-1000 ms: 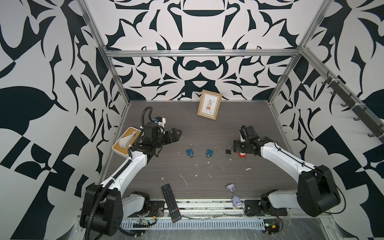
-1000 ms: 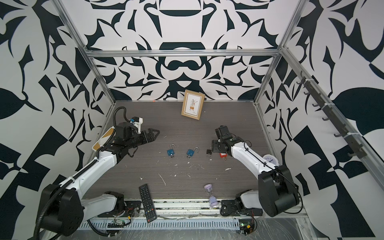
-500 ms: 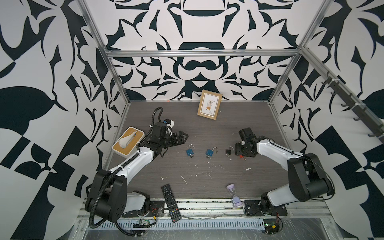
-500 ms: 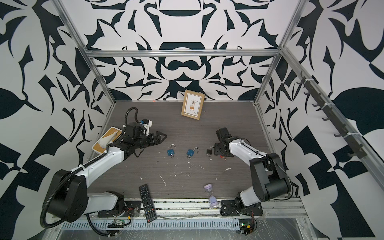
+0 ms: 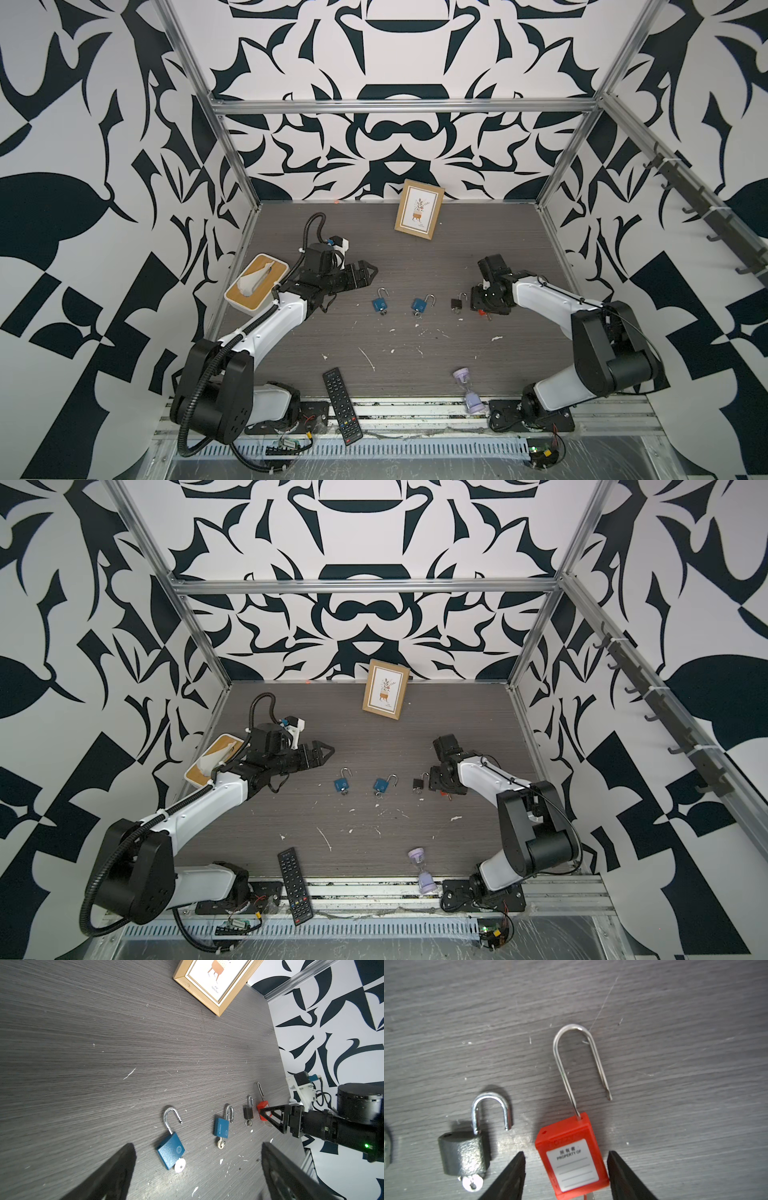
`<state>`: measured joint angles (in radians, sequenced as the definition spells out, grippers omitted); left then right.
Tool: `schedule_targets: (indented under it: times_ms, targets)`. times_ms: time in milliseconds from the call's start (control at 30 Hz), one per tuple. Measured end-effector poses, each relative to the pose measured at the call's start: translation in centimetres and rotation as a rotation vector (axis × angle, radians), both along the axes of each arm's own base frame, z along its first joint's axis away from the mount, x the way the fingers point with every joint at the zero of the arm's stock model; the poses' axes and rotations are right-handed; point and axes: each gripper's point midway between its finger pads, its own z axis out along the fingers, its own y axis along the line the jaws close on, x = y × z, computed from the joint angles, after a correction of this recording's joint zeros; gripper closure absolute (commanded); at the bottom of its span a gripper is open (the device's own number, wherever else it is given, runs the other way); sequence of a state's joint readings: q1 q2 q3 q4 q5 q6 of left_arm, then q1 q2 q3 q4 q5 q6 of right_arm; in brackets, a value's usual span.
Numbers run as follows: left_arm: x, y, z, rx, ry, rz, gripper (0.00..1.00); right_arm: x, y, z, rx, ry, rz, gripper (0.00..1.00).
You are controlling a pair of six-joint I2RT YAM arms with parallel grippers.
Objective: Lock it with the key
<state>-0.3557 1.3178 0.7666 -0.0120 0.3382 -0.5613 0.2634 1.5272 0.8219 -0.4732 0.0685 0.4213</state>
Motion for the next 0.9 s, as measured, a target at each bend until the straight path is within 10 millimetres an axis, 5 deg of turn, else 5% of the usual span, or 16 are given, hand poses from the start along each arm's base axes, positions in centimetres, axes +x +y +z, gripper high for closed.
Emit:
schedule_targets:
  times_ms: [900]
  targets:
    - [-0.4,-1.1,-0.9,-0.012,0.031,-0.036,0.04,0.2,-0.2,-1.2,-0.003,0.01,-0.046,0.54]
